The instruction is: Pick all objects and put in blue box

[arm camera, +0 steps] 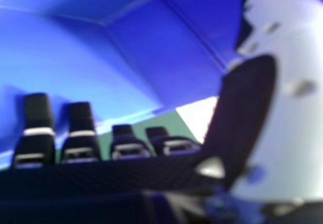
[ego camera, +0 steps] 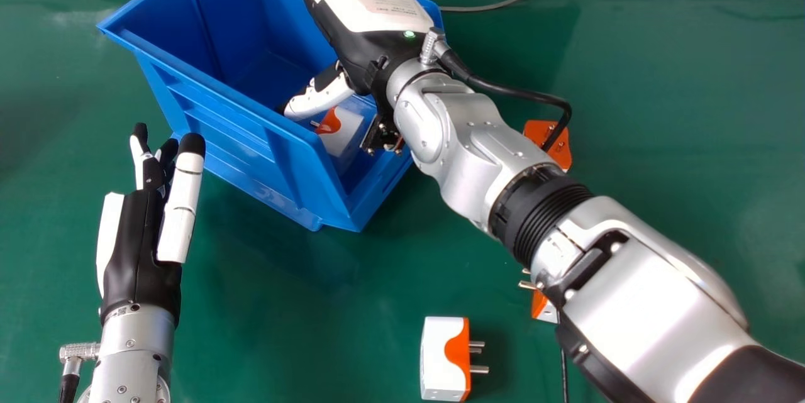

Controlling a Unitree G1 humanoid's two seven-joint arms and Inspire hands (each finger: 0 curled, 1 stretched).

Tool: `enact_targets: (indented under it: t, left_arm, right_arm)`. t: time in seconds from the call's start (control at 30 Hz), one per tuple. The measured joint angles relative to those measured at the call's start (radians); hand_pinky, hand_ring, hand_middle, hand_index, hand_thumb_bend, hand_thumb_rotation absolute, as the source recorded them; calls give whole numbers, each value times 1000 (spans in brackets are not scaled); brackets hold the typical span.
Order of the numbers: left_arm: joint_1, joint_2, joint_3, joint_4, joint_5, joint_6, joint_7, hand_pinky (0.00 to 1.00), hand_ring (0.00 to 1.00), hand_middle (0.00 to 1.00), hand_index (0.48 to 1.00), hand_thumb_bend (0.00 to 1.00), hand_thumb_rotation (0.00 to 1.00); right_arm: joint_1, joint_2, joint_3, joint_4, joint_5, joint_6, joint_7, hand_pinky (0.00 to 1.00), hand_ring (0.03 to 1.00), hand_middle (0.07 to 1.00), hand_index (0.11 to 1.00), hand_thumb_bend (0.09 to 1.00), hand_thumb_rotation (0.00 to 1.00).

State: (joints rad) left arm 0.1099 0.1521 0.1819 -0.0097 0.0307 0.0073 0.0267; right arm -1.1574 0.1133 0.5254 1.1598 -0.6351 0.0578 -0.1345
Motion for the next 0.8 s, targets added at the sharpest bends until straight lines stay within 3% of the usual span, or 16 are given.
enact_targets:
  t: [0.23,0.6,0.8]
  left_arm:
    - [-10,1,0,2,4,5,1,995,996,982,979,605,971]
    - [-27,8,1,14,6,6,-1,996,996,984,979,598,974]
    - [-35,18,7,37,6,6,-1,996,996,984,979,589,975]
  right_arm:
    - [103,-66,-2,-228,-7,23,-3,807,1000,1000,1000,506,362]
    - [402,-175,-28,-840,-48,202,54,831,1000,1000,1000,416,260]
    - [603,-240,-85,-1181,-50,245,88,834,1000,1000,1000,406,260]
